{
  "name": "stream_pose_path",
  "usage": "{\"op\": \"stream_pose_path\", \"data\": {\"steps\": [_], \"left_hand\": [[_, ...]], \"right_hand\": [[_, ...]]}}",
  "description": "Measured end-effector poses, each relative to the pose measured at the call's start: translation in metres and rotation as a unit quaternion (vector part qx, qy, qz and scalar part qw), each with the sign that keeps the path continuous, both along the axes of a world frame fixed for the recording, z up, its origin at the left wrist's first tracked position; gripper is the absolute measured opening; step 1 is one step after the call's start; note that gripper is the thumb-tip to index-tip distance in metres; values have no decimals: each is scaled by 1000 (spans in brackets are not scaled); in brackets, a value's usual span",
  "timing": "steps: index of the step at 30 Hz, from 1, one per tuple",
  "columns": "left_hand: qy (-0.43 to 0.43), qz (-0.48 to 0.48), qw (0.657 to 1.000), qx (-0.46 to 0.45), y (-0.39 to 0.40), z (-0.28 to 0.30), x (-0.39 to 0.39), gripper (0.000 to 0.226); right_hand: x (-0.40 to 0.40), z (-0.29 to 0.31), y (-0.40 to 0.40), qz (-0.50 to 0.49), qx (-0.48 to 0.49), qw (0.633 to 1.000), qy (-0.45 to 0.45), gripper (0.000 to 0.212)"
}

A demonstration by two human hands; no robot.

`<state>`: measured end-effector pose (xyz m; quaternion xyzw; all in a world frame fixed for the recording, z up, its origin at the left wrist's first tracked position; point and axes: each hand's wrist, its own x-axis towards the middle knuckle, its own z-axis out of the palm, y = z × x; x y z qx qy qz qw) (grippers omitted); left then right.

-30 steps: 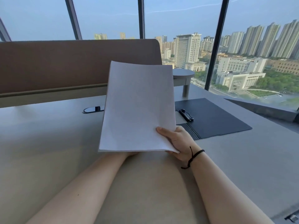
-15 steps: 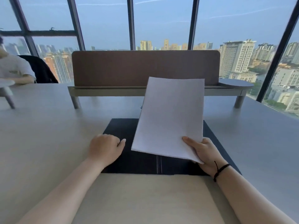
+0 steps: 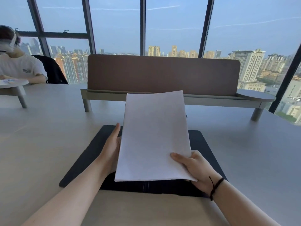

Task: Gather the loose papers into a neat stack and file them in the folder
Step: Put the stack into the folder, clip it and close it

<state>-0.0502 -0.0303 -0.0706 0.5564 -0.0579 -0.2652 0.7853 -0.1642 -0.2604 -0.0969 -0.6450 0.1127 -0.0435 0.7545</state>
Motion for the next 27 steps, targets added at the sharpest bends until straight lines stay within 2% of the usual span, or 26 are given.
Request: {"op": "stream_pose_path", "data": {"steps": [3, 6, 10, 14, 20, 27], "left_hand": [[-26, -12, 999, 34, -2, -7, 3, 43], [-18, -10, 999, 47, -1, -7, 5, 35], [-36, -4, 997, 72, -2, -7, 7, 32], [-48, -3, 996, 80, -6, -12, 10, 31], [-66, -11, 994, 89, -9, -17, 13, 30], [-91, -60, 987, 119, -8, -15, 8, 32]], "right_hand": [[10, 5, -4, 14, -26, 999, 17, 31], [16, 6, -8, 36, -33, 998, 35, 40], [15, 4, -17, 51, -25, 997, 54, 39], [12, 6, -29, 100, -11, 993, 61, 25], [7, 11, -35, 119, -34, 990, 69, 29], [12, 15, -52, 28, -6, 997, 71, 28]]}}
